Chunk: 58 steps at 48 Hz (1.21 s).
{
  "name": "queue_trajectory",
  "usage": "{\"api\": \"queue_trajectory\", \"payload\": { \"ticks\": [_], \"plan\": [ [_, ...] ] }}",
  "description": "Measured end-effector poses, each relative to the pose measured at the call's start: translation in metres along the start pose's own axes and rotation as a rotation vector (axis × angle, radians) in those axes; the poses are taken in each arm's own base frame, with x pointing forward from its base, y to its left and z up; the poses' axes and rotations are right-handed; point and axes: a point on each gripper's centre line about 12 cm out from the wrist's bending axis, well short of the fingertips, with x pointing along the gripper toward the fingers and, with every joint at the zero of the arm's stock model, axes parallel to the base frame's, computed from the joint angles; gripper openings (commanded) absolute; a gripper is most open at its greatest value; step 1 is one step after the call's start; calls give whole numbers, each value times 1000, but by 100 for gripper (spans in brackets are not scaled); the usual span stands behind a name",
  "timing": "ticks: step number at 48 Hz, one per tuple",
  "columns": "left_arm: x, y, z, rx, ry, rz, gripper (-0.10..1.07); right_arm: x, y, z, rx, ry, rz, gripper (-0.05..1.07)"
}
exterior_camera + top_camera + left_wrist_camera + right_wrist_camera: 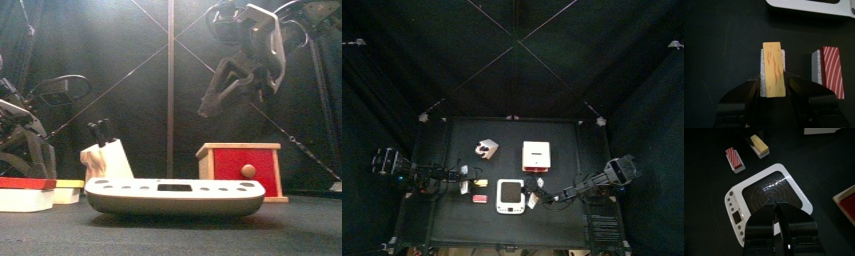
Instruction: Grab egg sushi
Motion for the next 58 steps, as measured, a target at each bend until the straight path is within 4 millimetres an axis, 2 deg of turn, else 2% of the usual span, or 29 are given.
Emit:
{"api": "queue_trajectory", "payload": {
  "ticks": [8, 15, 38, 58],
  "plan": [
    [-1, 0, 3, 5, 3, -2, 41, 0, 0, 0, 2, 0, 0, 23],
    [-4, -1, 10, 7, 14, -5, 33, 0, 0, 0, 5, 3, -2, 23],
    [-18, -5, 27, 12, -53, -20, 33, 0, 0, -1, 8, 5, -1, 23],
    [-20, -5, 29, 13, -63, -22, 33, 0, 0, -1, 8, 5, -2, 23]
  ]
}}
